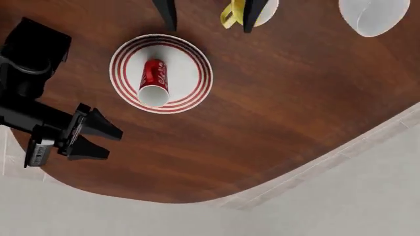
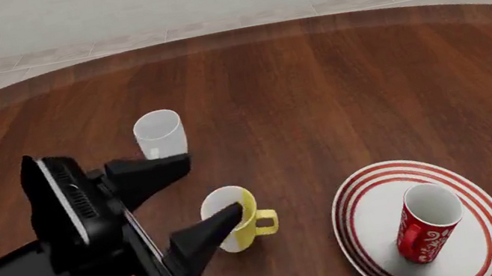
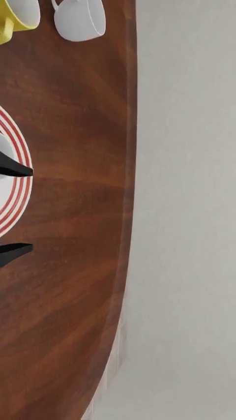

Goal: Pick up the red mug and put it on the plate

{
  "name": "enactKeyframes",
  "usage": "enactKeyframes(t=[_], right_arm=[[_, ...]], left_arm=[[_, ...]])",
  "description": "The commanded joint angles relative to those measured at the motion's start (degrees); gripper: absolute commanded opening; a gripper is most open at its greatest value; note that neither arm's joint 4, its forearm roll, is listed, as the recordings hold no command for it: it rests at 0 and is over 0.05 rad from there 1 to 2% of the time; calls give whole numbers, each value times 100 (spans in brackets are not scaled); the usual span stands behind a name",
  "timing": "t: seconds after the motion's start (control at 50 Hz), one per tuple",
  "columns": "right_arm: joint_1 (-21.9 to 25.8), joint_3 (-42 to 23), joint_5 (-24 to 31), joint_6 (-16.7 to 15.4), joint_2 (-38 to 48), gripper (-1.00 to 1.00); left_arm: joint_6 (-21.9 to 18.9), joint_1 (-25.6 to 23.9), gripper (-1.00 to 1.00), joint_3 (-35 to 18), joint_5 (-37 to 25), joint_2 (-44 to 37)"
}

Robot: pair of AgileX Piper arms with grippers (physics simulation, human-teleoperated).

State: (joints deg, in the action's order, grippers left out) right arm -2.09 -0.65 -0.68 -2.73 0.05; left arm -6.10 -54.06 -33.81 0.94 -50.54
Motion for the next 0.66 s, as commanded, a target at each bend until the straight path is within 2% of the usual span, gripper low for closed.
enactKeyframes(t=[0.02, 0.1, 0.26, 0.32, 0.38, 0.4, 0.44, 0.48, 0.52, 0.56, 0.66], right_arm=[[-14, -123, 60, -17, -4, 100], [3, -146, 70, -20, -4, 100], [30, -155, 107, -41, -4, 100], [39, -171, 128, -40, -3, 100], [19, -166, 124, -29, -3, 100], [17, -159, 122, -33, -3, 100], [18, -161, 126, -47, -3, 100], [18, -165, 133, -45, -3, 100], [25, -162, 133, -57, -3, 100], [13, -156, 139, -47, -3, 100], [17, -159, 161, -79, -3, 100]], left_arm=[[-250, 744, 100, 736, -809, 1554], [-241, 1066, 100, 828, -1134, 1965], [-255, 1237, 100, 956, -1461, 2433], [-112, 1367, 100, 1362, -1311, 2695], [-182, 1488, 100, 1451, -1373, 3001], [-80, 1580, 100, 1410, -1460, 3071], [-206, 1774, 100, 1604, -1455, 3399], [-71, 1986, 100, 1789, -1440, 3654], [-322, 2237, 100, 1911, -1528, 4071], [-152, 2570, 100, 2089, -1517, 4253], [-229, 3060, 100, 2632, -1563, 4914]])
